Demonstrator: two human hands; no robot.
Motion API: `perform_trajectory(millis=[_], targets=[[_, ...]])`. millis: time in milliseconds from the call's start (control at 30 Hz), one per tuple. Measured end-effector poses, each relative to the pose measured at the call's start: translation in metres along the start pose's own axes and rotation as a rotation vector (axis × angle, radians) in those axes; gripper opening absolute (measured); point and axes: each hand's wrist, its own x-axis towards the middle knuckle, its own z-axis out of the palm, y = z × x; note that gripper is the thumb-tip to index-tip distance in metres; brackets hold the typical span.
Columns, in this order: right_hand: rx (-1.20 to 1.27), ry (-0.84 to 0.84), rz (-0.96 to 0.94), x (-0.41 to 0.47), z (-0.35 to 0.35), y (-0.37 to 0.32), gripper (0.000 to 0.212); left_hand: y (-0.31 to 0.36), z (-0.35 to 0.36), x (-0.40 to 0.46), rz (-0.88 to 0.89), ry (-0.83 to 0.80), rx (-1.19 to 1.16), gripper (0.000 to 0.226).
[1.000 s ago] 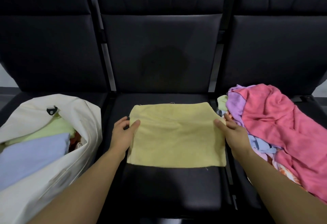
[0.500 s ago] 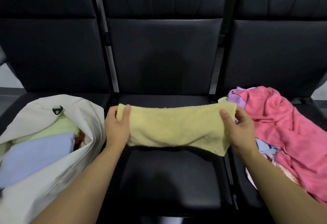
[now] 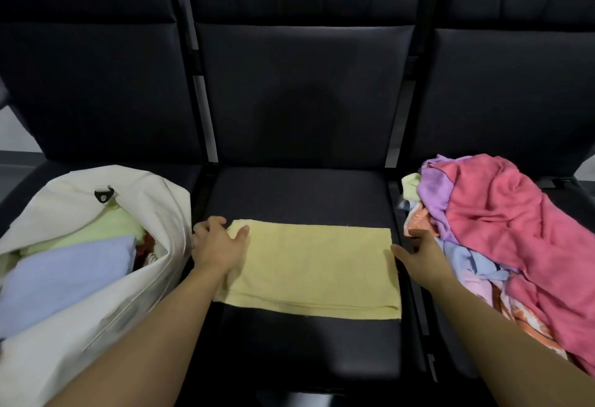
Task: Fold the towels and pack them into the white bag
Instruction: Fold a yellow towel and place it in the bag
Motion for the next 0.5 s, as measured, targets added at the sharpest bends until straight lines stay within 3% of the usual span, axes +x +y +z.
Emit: perform_trajectory(millis=[67,133,200,300,367,500], targets=[[-0.076,0.015,-0.085,0.001,-0.001,-0.001,0.048,0.003,0.002,-0.004,0.093,-0.013,0.108,0.048],[-0.166,-0.025,-0.24,0.002,0.005,-0.005,0.032,0.012,0.005,-0.014,0.172,-0.127,0.085,0.027],[-0.288,-0.141,-0.374,0.0,0.016,-0.012,0.021,0.017,0.012,-0.026,0.185,-0.391,0.046,0.015],[-0.443,-0.396,-0.438,-0.01,0.033,-0.017,0.026,0.022,0.027,-0.038,0.162,-0.716,0.135,0.018],[-0.57,-0.519,-0.401,-0.016,0.04,-0.018,0.036,0.026,0.031,-0.041,0.2,-0.695,0.273,0.021],[-0.811,-0.516,-0.351,-0.024,0.042,-0.031,0.045,0.03,0.04,-0.038,0.269,-0.49,0.414,0.038]])
